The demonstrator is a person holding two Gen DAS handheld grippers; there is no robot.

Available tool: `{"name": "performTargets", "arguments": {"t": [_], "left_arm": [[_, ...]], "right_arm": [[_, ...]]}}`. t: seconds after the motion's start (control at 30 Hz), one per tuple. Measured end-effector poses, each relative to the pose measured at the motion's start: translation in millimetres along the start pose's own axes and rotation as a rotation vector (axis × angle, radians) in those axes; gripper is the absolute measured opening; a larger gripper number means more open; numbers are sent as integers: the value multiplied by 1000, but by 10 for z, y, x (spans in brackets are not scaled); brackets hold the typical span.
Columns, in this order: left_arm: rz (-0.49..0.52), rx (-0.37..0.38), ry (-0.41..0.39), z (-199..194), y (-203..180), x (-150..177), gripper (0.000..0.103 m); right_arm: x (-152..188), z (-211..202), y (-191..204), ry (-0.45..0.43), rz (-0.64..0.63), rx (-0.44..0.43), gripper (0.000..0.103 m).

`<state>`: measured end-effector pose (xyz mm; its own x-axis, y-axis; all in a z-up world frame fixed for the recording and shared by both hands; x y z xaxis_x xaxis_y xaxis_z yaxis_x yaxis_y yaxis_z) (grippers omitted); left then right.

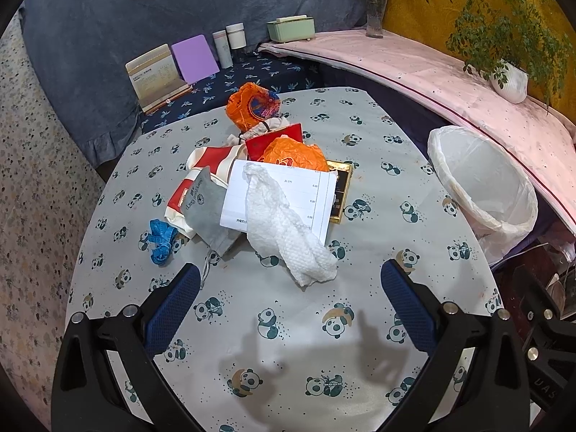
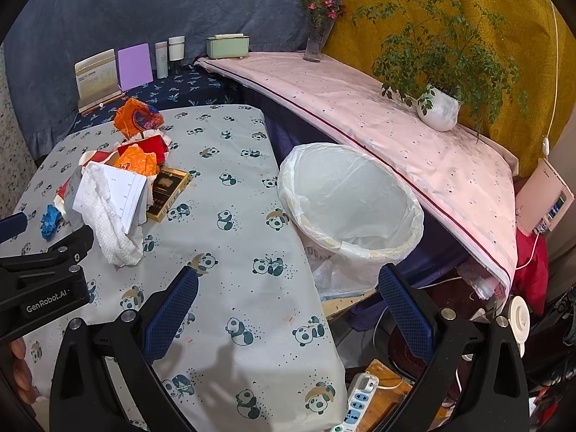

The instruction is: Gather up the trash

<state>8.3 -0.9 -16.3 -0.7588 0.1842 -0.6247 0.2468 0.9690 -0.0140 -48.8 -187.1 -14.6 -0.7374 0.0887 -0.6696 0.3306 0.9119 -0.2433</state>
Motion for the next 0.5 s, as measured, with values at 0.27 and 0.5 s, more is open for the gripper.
{"name": "performTargets", "arguments": {"t": [0.27, 0.5], "left_arm": [[3, -1, -3, 1, -2, -8, 96], [13, 9, -6, 8, -37, -1, 96]], "right_arm": [[1, 7, 8, 3, -3, 3, 96], [5, 6, -1, 4, -1, 6, 96]]}}
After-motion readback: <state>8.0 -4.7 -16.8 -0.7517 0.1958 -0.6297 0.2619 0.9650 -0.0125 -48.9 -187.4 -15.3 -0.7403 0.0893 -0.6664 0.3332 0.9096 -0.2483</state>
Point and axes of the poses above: each gripper's, at about its wrist camera, not at the fingertips, and z roughly the way its jaws point, y to its left, x to its underside, the point moved 2 cm from there along z, roughly the way its jaws point, and after that the axes turned 9 degrees about x, right-handed, at the moved point
